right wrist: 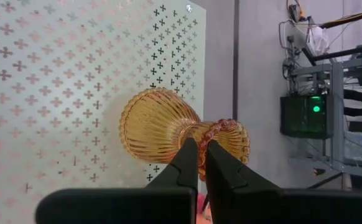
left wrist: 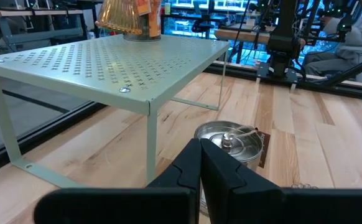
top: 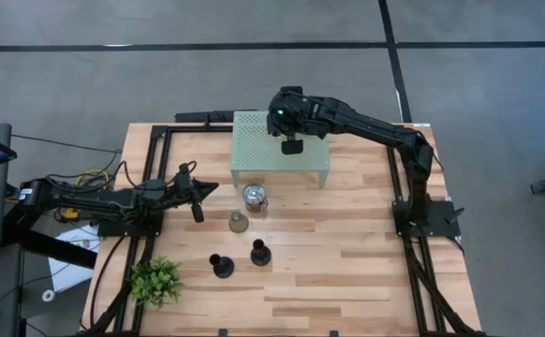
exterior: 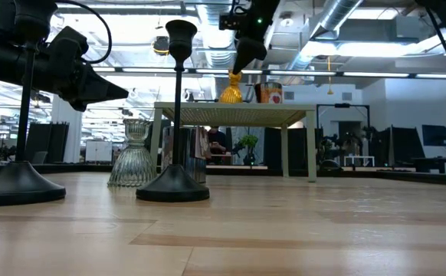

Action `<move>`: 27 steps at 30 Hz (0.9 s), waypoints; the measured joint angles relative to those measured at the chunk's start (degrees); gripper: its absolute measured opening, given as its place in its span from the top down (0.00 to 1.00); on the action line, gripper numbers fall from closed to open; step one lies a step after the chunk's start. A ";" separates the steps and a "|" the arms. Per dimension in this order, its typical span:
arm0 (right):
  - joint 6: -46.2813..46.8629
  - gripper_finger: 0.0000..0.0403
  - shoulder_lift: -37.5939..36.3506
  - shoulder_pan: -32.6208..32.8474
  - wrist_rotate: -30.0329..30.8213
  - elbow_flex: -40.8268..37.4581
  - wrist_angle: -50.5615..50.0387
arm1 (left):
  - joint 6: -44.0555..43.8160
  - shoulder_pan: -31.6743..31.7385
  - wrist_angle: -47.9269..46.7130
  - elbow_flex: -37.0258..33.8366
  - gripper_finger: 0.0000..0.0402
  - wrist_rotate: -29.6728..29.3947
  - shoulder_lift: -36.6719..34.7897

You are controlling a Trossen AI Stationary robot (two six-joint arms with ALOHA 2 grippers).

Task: Pick & Place candle stick holders
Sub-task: Put the yellow glass holder on the shelf

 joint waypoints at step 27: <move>2.41 1.00 -0.08 -0.39 -4.67 -0.61 -5.00 | 0.00 0.00 0.00 0.00 0.98 0.00 0.00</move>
